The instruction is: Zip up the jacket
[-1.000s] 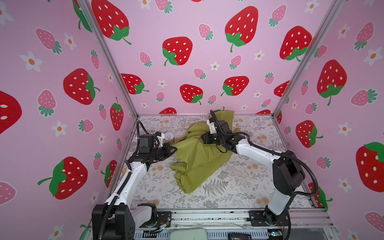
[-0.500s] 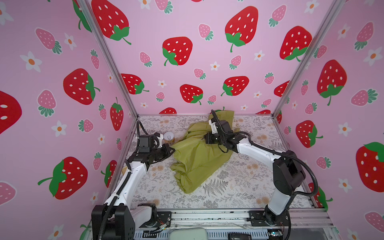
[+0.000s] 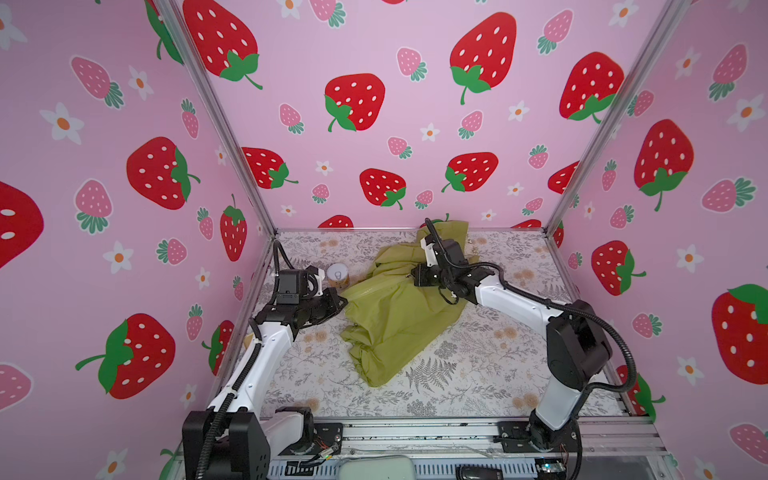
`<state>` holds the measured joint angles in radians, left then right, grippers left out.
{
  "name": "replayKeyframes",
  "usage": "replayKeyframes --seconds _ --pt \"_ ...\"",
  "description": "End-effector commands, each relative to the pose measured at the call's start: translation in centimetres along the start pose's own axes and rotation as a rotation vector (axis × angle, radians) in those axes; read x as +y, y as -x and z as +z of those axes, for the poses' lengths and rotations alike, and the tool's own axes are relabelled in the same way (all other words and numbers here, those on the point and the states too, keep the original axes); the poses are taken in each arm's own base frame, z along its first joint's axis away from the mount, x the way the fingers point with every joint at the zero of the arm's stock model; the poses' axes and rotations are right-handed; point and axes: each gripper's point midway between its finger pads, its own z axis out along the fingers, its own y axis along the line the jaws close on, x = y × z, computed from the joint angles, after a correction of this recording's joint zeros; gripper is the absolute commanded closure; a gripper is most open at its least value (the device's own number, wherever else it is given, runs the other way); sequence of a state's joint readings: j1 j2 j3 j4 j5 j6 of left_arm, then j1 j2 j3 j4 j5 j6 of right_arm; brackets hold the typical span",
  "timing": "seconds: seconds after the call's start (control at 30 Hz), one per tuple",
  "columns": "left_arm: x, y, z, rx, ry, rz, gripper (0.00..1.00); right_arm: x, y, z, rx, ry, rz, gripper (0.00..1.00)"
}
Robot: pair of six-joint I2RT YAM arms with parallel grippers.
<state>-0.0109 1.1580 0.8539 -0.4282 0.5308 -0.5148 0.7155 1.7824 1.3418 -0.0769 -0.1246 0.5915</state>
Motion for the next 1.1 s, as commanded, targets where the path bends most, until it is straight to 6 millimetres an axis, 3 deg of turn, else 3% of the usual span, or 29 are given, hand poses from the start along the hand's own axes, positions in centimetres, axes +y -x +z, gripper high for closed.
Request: replayKeyframes --seconds 0.0,1.07 --pt "0.3 1.0 -1.0 -0.038 0.048 0.016 1.0 -1.5 2.4 -1.3 -0.061 -0.064 -0.01 1.0" --pt "2.6 1.0 -1.9 -0.099 0.123 -0.015 1.0 -6.4 5.0 -1.9 -0.098 -0.179 0.0 1.0"
